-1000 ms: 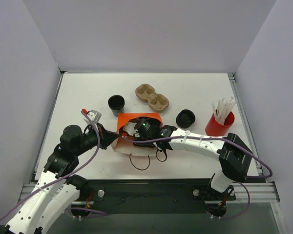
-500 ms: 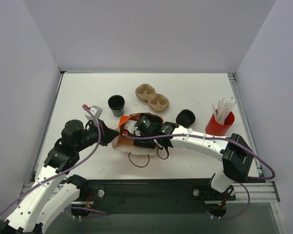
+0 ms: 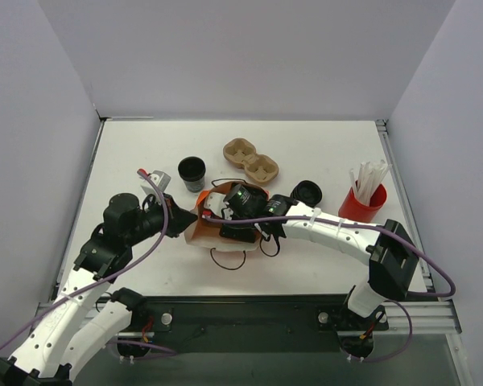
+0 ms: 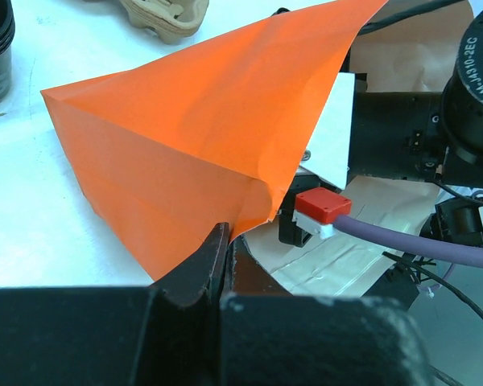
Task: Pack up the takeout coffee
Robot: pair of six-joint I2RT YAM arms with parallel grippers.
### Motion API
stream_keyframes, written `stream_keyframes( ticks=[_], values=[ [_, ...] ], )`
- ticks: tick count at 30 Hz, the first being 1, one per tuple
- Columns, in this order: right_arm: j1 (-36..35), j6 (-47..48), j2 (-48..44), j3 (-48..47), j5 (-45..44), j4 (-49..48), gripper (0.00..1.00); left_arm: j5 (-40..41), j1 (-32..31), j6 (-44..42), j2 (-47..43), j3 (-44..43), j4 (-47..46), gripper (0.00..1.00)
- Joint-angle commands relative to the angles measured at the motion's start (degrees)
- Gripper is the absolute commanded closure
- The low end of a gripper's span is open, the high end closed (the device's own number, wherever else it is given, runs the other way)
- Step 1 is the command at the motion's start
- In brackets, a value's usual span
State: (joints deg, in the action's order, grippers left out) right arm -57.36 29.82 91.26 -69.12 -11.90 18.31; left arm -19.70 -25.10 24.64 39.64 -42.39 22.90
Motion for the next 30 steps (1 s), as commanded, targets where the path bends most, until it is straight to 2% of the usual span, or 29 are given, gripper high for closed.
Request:
stream_keyframes(
  ticks=[1,4,9,13,19,25,30],
  values=[
    [1.55,-1.26,-3.72,-3.39,-0.14,1.91,0.00,1.33,-0.21,-0.21,0.97,-1.73,1.10,1.00],
    [1.73,-1.00,-3.81,-4.18,0.74,2.44,0.01,1.68,-0.21,-0.82,1.58,-2.17,0.75,1.00],
    [2.17,-0.91,-3.73,-5.14,2.32,3.14,0.11,1.77,-0.21,-0.83,2.99,-3.22,0.92,1.00],
    [2.26,-0.64,-3.99,-5.15,3.73,4.28,0.12,2.04,-0.12,-0.74,3.60,-4.19,0.92,1.00],
    [2.87,-0.73,-4.16,-5.14,4.69,4.81,0.01,2.04,-0.12,-1.18,4.83,-5.51,1.27,1.00],
    [3.05,-0.73,-4.25,-6.90,6.01,5.16,0.00,2.30,-0.21,-1.44,5.80,-6.65,1.80,1.00],
    [3.05,-1.35,-4.08,-9.27,8.29,6.57,0.12,2.74,-0.12,-1.70,6.06,-7.09,2.42,1.00]
  ],
)
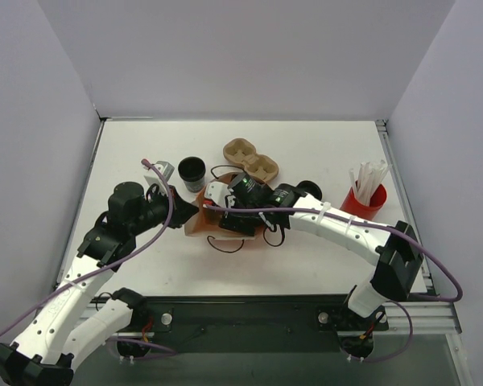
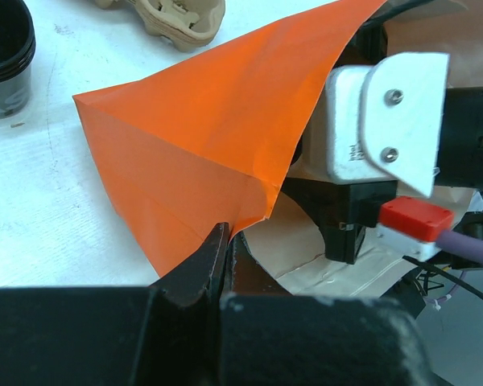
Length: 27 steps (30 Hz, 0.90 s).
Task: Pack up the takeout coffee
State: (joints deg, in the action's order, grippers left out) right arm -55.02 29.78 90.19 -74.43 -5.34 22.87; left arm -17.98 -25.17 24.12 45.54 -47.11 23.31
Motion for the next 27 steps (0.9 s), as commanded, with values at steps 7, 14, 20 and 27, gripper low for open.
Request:
stream_keyframes(
  ticks=[7,14,20,27],
  values=[
    [0.53,-2.18,-3.71,-4.58,3.94,4.46,0.16,0.58,-0.06,0.31,1.65,-4.91,3.58,1.00],
    [-0.08,-4.11,-4.85,-6.60,4.90,7.01,0.19,-0.39,-0.06,1.63,3.06,-8.78,5.95,1.00],
    [-0.43,-5.08,-5.55,-8.35,6.75,8.33,0.23,-0.48,-0.06,2.60,4.29,-10.89,7.98,1.00],
    [0.18,-8.86,-5.73,-12.39,5.52,9.03,0.25,0.75,-0.06,4.09,7.10,-13.53,9.47,0.96]
  ],
)
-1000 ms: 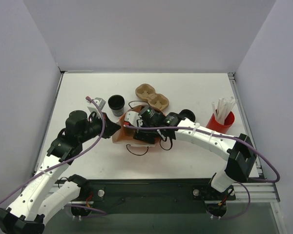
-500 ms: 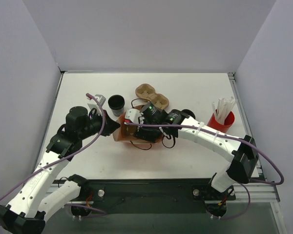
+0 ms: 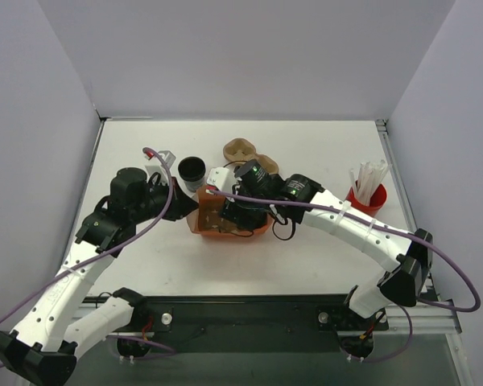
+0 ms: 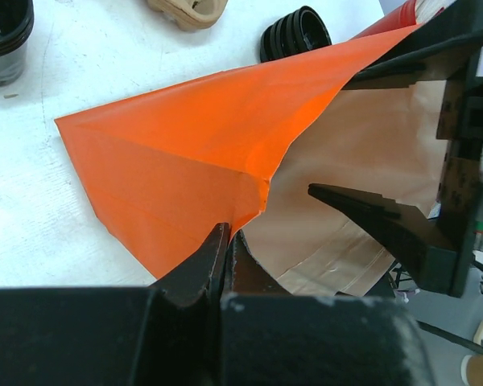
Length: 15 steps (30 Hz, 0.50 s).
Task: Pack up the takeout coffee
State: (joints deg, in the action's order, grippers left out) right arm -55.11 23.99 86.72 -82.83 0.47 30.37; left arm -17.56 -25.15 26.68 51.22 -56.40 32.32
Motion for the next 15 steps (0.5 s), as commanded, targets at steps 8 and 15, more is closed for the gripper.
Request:
stream_keyframes(
  ticks=[8,15],
  values=[
    [2.99,-10.27,-2.08,-8.57,-4.78,1.45,0.29,1.21,-0.17,4.44,4.58,-7.23,-0.50,0.70],
    [5.80,-12.56,-1.73,-13.32,-3.90,1.45,0.30,6.74,-0.08,3.39,6.69,-9.42,0.29,0.61]
  ],
)
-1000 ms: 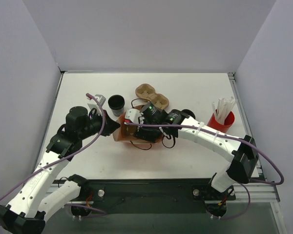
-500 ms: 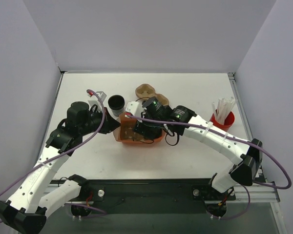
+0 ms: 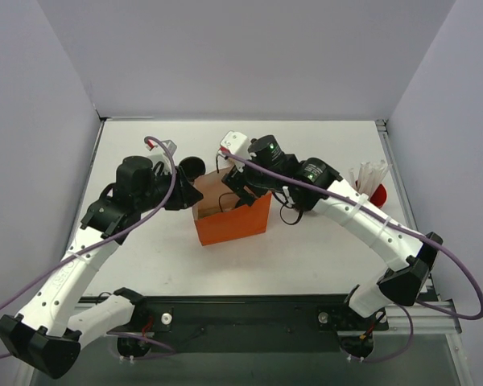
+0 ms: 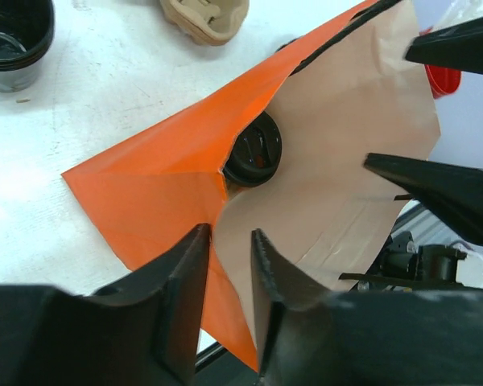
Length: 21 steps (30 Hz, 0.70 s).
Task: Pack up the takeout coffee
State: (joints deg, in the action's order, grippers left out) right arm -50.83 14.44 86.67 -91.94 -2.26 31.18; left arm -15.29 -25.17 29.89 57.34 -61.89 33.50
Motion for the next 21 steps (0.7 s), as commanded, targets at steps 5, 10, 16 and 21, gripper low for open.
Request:
stream_keyframes(
  ticks=[5,10,16,21],
  values=[
    [4.50,-8.45,-1.51,-8.16,-4.41,0.46,0.29,10.10,0.03,-1.41,2.77,-8.07,2.09,0.49],
    [6.26,-10.83,-3.35,-6.59,-11.00,-3.49,0.28,10.36,0.03,-3.70,3.39,-9.13,3.68,0.32],
    [11.18,-17.59,-5.55,-6.59,-14.52,-5.25,0.29,14.93,0.03,-6.24,1.37,-10.27,5.79,0.26],
    [18.10,-22.77,-7.83,-2.47,-22.16,-3.24,0.30,14.24,0.03,-9.49,-1.26,-11.59,6.58,0.22]
  ],
)
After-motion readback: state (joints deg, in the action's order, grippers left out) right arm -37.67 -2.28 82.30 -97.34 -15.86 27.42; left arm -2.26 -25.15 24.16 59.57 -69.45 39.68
